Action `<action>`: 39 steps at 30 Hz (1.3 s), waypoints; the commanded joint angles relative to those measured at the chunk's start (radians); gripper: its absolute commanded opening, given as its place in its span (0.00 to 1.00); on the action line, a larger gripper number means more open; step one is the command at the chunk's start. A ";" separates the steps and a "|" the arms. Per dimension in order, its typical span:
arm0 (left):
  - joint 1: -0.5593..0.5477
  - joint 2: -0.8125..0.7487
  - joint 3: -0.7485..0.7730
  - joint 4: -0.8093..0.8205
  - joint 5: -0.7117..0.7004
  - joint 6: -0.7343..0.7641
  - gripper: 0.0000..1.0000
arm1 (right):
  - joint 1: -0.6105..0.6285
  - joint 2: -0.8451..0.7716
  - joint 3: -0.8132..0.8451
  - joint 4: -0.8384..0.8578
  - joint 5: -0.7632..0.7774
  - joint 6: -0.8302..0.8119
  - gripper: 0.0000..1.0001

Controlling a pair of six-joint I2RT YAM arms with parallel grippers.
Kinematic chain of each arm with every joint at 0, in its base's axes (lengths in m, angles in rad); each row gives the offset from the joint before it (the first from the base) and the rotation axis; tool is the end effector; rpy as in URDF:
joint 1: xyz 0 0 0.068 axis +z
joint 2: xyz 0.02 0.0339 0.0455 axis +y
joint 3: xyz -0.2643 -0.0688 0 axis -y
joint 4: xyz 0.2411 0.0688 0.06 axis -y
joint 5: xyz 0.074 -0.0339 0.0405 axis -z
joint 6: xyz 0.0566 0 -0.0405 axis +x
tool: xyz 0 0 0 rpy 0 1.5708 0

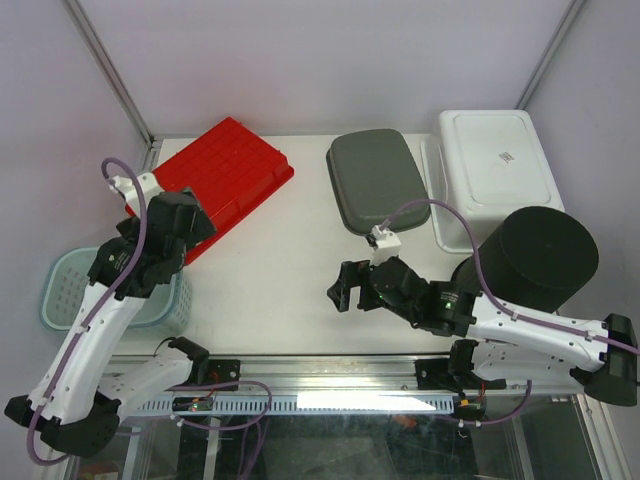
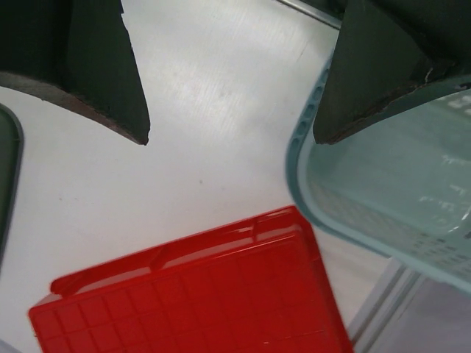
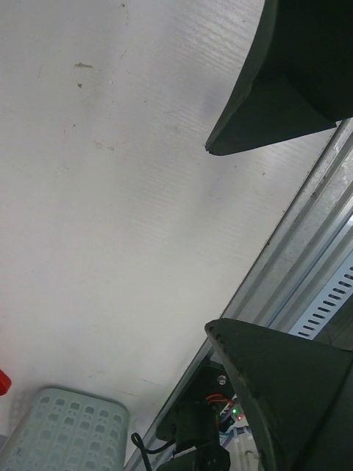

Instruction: Turn the large container upside down

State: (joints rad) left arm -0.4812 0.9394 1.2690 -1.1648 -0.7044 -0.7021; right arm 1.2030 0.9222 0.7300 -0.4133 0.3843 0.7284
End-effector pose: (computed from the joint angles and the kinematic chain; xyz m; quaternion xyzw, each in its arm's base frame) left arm 0.1511 -0.0375 0.3748 -0.2198 0.8568 0.0789 0.4597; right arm 0.0962 0.1906 0.2650 -0.1182 0.8659 0.2785 0.3983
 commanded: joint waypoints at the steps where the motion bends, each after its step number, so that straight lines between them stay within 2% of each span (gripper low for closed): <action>1: 0.074 0.006 -0.035 -0.133 -0.031 -0.038 0.99 | 0.006 0.033 0.076 0.002 -0.003 -0.019 0.97; 4: 0.202 -0.010 -0.122 -0.089 0.049 0.038 0.99 | 0.006 0.039 0.094 -0.025 -0.004 -0.020 0.97; 7: 0.304 -0.057 -0.175 0.018 0.195 0.153 0.99 | 0.006 0.016 0.077 -0.023 -0.004 -0.012 0.97; 11: 0.353 -0.001 -0.225 0.072 0.353 0.189 0.97 | 0.006 -0.007 0.065 -0.021 0.006 -0.007 0.97; 21: 0.351 -0.085 -0.324 0.201 0.731 0.089 0.46 | 0.007 -0.044 0.069 -0.063 0.063 0.008 0.97; 27: 0.308 -0.171 -0.432 0.289 0.886 -0.040 0.30 | 0.006 -0.059 0.089 -0.091 0.091 0.002 0.97; 30: 0.232 -0.177 -0.464 0.338 0.887 -0.097 0.23 | 0.006 -0.060 0.103 -0.106 0.106 -0.002 0.97; 34: 0.075 -0.133 -0.465 0.395 0.815 -0.169 0.23 | 0.006 -0.061 0.124 -0.129 0.125 -0.005 0.97; 38: -0.055 -0.047 -0.431 0.405 0.706 -0.180 0.48 | 0.006 -0.075 0.144 -0.163 0.141 0.002 0.97; 39: -0.074 -0.027 -0.421 0.404 0.685 -0.174 0.51 | 0.006 -0.083 0.143 -0.165 0.144 0.004 0.98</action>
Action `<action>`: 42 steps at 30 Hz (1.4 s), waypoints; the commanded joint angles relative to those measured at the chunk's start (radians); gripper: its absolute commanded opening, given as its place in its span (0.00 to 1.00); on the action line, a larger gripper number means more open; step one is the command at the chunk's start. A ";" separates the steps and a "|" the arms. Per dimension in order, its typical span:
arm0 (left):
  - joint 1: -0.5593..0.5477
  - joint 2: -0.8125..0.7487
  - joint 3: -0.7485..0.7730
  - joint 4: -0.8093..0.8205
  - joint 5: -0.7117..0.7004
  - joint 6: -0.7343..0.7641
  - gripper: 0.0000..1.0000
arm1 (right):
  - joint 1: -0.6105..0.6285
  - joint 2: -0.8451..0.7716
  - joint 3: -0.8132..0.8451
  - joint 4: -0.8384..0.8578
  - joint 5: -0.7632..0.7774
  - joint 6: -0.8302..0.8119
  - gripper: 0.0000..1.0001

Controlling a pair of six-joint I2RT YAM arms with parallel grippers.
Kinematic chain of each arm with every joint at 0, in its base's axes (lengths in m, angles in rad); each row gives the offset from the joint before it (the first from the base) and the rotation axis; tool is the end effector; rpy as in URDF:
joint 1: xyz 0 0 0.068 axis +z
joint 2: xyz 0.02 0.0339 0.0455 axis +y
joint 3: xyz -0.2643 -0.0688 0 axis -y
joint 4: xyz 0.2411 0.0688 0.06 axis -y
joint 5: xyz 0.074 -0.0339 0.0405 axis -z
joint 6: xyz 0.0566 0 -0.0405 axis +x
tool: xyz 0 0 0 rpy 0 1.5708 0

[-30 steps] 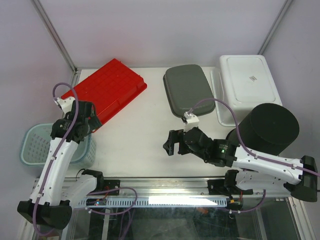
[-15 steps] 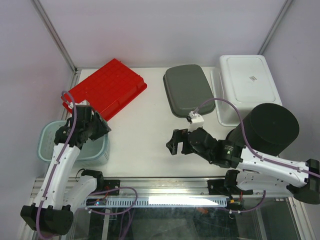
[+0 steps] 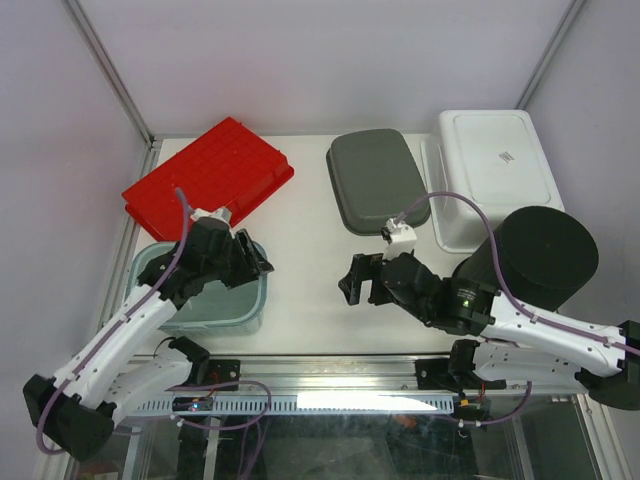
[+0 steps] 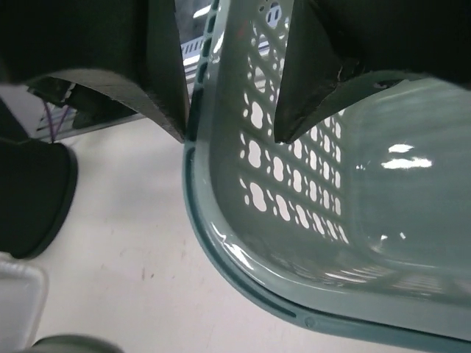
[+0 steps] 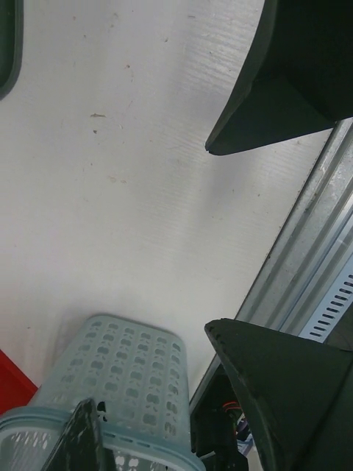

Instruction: Turn the large container upside down

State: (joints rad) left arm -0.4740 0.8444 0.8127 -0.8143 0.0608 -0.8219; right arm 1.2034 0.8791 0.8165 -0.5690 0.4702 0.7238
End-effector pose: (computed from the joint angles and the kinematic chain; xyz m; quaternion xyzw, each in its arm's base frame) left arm 0.1531 -0.0824 0.2657 -0.1511 0.9224 -0.2365 0.2654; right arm 0.0944 0.1739 0.2884 -0.1036 0.8674 0.2429 0.4217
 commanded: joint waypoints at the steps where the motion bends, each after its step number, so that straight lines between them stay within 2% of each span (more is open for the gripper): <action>1: -0.099 0.086 0.043 0.054 -0.101 -0.051 0.53 | 0.006 -0.047 0.054 -0.012 0.060 0.012 0.97; 4: -0.145 0.132 0.065 0.055 -0.151 -0.046 0.48 | 0.006 -0.071 0.046 -0.025 0.072 0.019 0.97; 9: -0.252 0.208 0.116 0.078 -0.193 -0.076 0.23 | 0.006 -0.099 0.056 -0.064 0.100 0.028 0.97; 12: -0.323 0.258 0.175 0.138 -0.166 -0.111 0.01 | 0.006 -0.119 0.083 -0.106 0.127 0.028 0.97; 13: -0.345 0.279 0.197 0.167 -0.146 -0.124 0.00 | 0.005 -0.129 0.098 -0.123 0.141 0.026 0.97; 19: -0.440 0.413 0.322 0.447 0.030 -0.187 0.00 | 0.007 -0.209 0.227 -0.230 0.241 -0.022 0.97; 27: -0.450 0.476 0.463 0.702 0.181 -0.275 0.00 | 0.006 -0.296 0.429 -0.256 0.311 -0.112 0.97; 31: -0.448 0.477 0.447 0.868 0.257 -0.365 0.00 | 0.005 -0.335 0.448 -0.228 0.337 -0.145 0.97; 34: -0.448 0.495 0.436 0.932 0.288 -0.400 0.00 | 0.006 -0.361 0.441 -0.212 0.348 -0.150 0.97; 39: -0.429 0.529 0.316 1.153 0.377 -0.529 0.00 | 0.005 -0.382 0.427 -0.214 0.345 -0.139 0.96; 42: -0.425 0.546 0.271 1.230 0.397 -0.571 0.00 | 0.005 -0.387 0.423 -0.223 0.343 -0.127 0.96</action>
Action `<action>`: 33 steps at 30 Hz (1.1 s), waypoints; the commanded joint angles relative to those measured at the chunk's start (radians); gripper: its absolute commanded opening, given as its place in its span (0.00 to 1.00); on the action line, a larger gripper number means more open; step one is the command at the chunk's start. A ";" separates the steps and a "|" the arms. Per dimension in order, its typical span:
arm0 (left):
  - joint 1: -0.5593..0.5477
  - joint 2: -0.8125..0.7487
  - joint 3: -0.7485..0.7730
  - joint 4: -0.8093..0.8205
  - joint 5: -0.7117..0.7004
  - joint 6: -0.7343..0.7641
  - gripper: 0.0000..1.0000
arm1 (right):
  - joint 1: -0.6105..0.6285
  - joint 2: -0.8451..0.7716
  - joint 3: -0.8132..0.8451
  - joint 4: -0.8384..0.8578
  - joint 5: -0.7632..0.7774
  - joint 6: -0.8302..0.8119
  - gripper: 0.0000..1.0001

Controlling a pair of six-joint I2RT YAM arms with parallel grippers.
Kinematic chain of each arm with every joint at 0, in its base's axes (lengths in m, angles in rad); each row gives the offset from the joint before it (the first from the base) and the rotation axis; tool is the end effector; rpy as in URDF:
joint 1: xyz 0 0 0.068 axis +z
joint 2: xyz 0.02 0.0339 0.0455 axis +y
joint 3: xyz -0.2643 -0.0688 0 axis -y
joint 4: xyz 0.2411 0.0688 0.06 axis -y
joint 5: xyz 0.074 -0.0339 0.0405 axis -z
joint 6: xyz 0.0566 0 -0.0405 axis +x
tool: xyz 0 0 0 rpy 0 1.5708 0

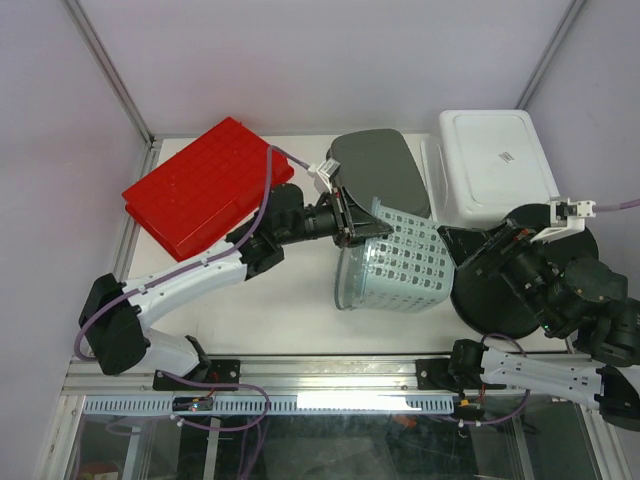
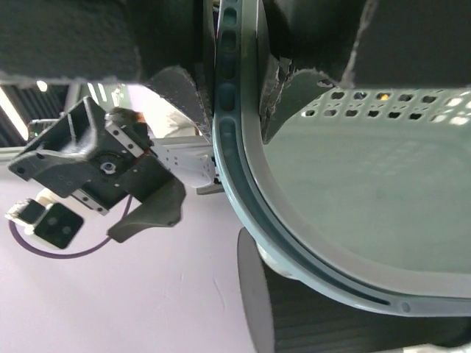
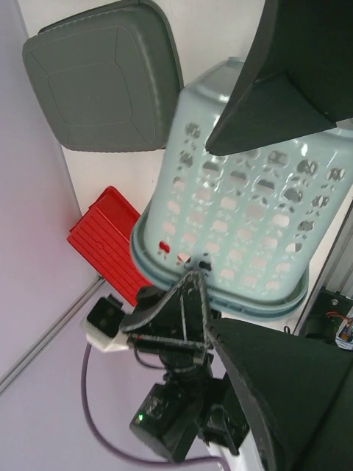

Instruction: Turn the large container upside down

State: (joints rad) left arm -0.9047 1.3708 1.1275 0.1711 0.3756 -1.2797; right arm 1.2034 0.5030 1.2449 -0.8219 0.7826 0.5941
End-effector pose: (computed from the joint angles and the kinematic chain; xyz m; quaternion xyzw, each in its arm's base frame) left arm 0.1952 -0.2819 0.3635 -0.0091 0.7304 -0.6569 0.1868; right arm 0.0514 0.0224 0.4389 0.0430 0.7256 0.3162 0.6097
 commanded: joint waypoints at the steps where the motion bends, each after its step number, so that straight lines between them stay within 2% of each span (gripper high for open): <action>1: 0.006 0.022 -0.055 0.257 0.083 -0.119 0.00 | 0.006 -0.010 -0.008 0.027 0.030 0.006 0.96; 5: 0.006 0.026 -0.114 0.334 0.083 -0.162 0.00 | 0.005 -0.011 -0.017 0.030 0.032 0.010 0.96; 11: 0.014 0.092 -0.231 0.657 0.133 -0.330 0.00 | 0.006 -0.008 -0.028 0.035 0.033 0.012 0.96; 13: 0.015 0.113 -0.241 0.709 0.142 -0.355 0.00 | 0.005 -0.008 -0.031 0.033 0.033 0.014 0.96; 23: 0.018 0.160 -0.194 0.707 0.169 -0.351 0.00 | 0.006 -0.012 -0.037 0.027 0.028 0.023 0.96; 33: 0.075 0.078 -0.203 0.619 0.166 -0.304 0.00 | 0.006 0.035 -0.034 0.031 -0.029 0.006 0.96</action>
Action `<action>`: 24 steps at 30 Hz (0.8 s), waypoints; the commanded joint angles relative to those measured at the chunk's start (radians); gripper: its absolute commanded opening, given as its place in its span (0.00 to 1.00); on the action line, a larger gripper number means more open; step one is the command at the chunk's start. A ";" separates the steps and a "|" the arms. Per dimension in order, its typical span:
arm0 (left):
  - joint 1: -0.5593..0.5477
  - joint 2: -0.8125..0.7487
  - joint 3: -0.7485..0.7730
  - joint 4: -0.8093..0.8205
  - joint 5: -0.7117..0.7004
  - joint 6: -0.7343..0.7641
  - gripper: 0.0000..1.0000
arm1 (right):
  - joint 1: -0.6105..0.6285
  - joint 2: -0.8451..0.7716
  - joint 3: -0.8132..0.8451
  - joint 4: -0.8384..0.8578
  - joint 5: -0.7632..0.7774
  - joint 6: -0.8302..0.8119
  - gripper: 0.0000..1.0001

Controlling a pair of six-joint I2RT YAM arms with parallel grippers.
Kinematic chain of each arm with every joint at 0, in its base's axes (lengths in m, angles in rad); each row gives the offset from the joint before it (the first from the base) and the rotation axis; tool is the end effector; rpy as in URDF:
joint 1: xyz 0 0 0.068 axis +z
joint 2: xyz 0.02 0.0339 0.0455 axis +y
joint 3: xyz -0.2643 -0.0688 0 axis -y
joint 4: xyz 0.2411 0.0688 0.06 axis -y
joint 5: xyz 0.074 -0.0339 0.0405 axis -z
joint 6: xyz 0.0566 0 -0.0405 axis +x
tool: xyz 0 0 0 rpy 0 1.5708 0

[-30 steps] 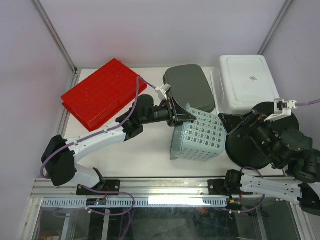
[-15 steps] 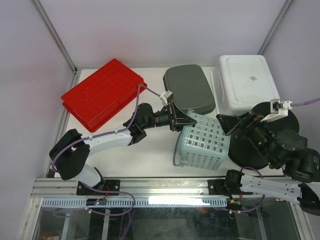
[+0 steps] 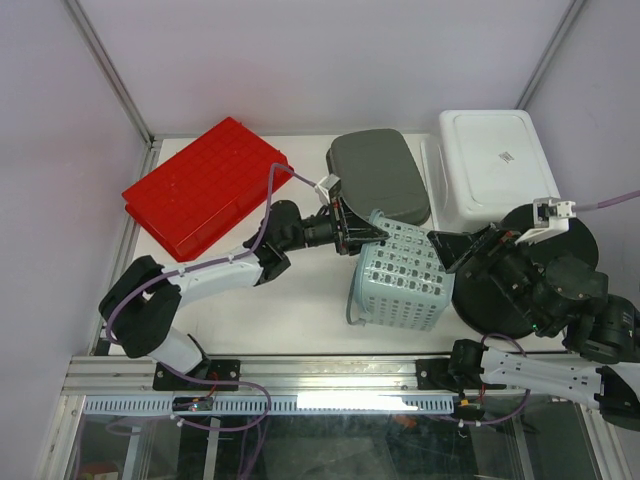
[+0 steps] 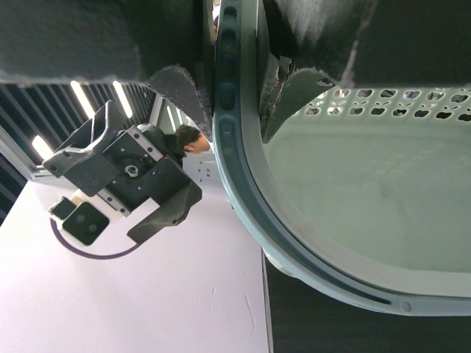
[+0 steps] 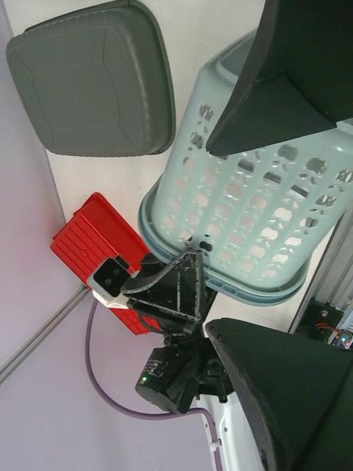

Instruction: Turn the large container upside down

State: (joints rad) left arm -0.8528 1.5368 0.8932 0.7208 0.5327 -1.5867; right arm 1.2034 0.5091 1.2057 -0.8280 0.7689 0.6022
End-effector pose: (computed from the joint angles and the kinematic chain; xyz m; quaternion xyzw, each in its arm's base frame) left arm 0.2167 -0.2918 0.2904 -0.0548 0.6810 -0.7263 0.0756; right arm 0.0545 0.0319 0.4280 0.0297 0.7391 0.3050 0.5999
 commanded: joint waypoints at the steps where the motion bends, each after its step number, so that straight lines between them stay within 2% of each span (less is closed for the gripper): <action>1: 0.024 -0.091 0.035 0.059 0.009 0.008 0.00 | 0.006 0.029 0.005 0.041 -0.016 -0.004 0.96; 9: 0.013 -0.061 0.078 0.043 -0.001 0.000 0.00 | 0.005 0.011 0.009 0.043 -0.018 -0.007 0.96; 15: -0.025 0.035 0.176 0.084 -0.016 -0.032 0.00 | 0.005 -0.003 0.023 0.054 -0.010 -0.023 0.96; 20: -0.059 0.132 0.246 0.176 -0.031 -0.101 0.00 | 0.006 0.013 0.047 0.062 -0.013 -0.042 0.96; 24: -0.068 0.192 0.228 0.287 -0.046 -0.176 0.00 | 0.006 0.024 0.053 0.074 -0.017 -0.049 0.96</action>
State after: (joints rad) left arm -0.9070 1.6985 1.0924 0.7704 0.5129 -1.6413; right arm 1.2034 0.5167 1.2186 -0.8181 0.7513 0.5758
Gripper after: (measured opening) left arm 0.208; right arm 0.961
